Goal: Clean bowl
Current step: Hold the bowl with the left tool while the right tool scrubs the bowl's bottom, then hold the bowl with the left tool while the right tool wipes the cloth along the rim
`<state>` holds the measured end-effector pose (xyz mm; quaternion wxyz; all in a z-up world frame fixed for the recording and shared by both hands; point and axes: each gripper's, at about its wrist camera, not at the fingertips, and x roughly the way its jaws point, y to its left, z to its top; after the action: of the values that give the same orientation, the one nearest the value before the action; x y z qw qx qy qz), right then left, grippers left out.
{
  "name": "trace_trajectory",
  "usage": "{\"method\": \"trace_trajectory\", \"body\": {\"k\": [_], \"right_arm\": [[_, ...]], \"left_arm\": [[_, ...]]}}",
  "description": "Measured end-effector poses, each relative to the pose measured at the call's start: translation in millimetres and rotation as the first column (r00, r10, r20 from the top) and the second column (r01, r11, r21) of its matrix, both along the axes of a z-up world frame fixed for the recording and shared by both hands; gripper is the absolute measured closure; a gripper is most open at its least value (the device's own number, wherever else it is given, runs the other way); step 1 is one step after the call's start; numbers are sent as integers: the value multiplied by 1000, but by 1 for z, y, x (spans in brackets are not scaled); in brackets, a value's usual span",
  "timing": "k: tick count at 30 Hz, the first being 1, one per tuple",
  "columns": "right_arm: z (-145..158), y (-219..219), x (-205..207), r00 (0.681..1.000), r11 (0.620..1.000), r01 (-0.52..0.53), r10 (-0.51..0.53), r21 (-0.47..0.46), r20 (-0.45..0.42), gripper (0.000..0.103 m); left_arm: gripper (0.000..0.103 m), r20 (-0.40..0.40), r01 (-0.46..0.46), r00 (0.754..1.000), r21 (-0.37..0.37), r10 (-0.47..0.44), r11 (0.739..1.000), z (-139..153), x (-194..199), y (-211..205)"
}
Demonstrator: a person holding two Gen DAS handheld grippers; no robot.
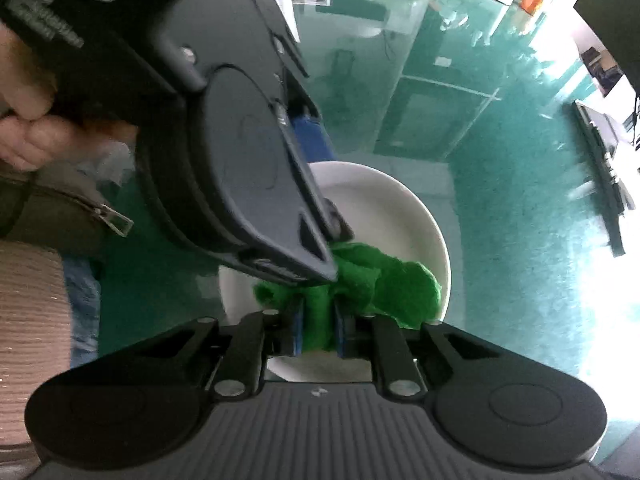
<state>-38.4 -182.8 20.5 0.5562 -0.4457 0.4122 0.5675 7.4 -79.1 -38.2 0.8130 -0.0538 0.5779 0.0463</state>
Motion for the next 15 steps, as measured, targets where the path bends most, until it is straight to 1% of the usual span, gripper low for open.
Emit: {"method": "trace_trajectory", "body": {"k": [2,4,5,8,10,14,15], "right_arm": [[-1,0,0,999,1000,-4,3,6,35,89],[-3,2,1,992,1000,-7,5,14,130,90],[-4,4,3,989,1000,-2,-1,21,146,91],[11,-6,7,987,995,58,-70,86,145,91],[22,-13,10,982,984,105,-125,141,142,92],[31,-32,19,954,944,228,-265,236,138,92],[33,-41,18,948,927,269,-303,261,101,92]], "left_arm": [[58,3,-3,1000,1,3,1000,0,-1,1],[58,6,-8,1000,2,8,1000,0,-1,2],[58,6,-9,1000,2,9,1000,0,-2,2],[57,7,-16,1000,-4,16,1000,0,-3,2],[57,8,-17,1000,-4,17,1000,1,-3,2],[57,10,-14,1000,1,14,1000,1,-3,1],[57,11,-13,1000,3,13,1000,1,-3,1]]}}
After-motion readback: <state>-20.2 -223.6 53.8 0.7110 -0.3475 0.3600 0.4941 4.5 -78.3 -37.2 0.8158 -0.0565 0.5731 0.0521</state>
